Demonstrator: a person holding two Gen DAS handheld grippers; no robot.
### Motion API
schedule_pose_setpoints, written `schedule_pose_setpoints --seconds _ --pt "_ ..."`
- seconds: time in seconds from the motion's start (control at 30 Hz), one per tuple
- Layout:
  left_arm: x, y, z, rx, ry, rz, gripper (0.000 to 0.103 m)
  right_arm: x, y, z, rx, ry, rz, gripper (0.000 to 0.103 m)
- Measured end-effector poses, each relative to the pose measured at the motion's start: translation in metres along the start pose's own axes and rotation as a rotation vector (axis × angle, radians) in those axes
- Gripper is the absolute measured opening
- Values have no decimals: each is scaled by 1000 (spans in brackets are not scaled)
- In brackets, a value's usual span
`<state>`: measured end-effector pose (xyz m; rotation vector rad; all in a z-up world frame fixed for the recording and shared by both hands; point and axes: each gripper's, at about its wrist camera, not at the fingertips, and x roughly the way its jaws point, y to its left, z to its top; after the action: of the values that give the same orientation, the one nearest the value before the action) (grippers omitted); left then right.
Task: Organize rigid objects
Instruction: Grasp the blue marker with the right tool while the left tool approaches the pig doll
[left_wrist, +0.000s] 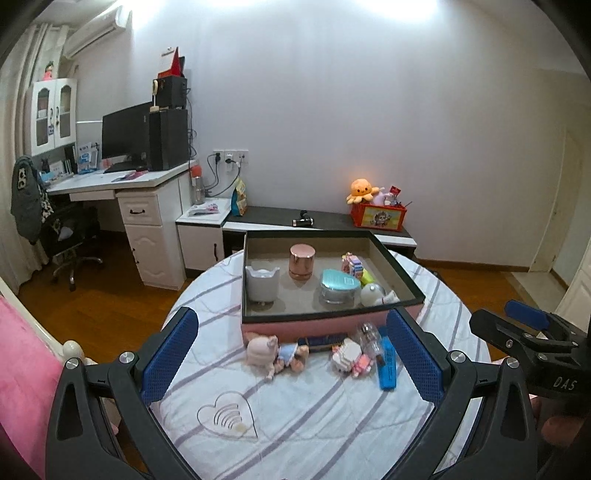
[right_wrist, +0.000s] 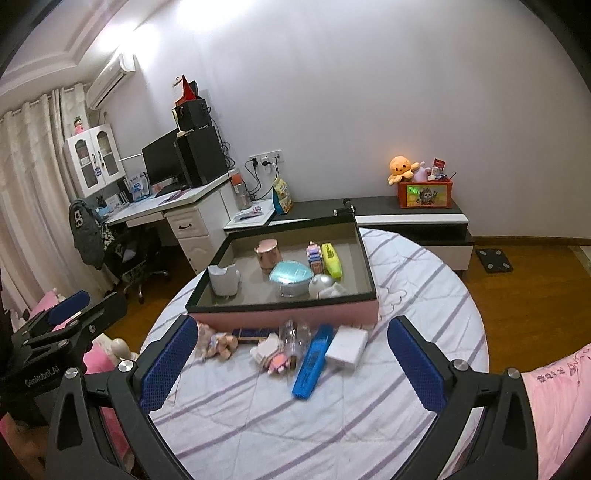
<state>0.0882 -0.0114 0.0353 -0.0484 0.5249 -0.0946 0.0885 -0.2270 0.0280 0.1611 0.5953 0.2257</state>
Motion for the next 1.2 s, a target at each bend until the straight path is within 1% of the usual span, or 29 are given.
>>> schedule_pose_setpoints --seconds 0.17,0.37,0.57,0.8,0.97,1.2 --pt "-4 3 -7 -10 10 0 103 -3 2 -3 -3 0 -3 103" --pt "-10 6 -7 -19 -4 3 103 -9 5 -4 -11 -11 -2 103" --pt "-7 12 -13 -39 3 12 103 -6 6 1 -15 1 -22 103" --pt "21 24 -37 -72 89 27 103 21 -5 -9 -1 80 -43 103" --pt "42 27 -52 -74 148 36 103 50 -12 -22 5 157 -50 103" --pt "78 31 -67 -77 228 35 103 90 -28 -47 41 275 -83 103"
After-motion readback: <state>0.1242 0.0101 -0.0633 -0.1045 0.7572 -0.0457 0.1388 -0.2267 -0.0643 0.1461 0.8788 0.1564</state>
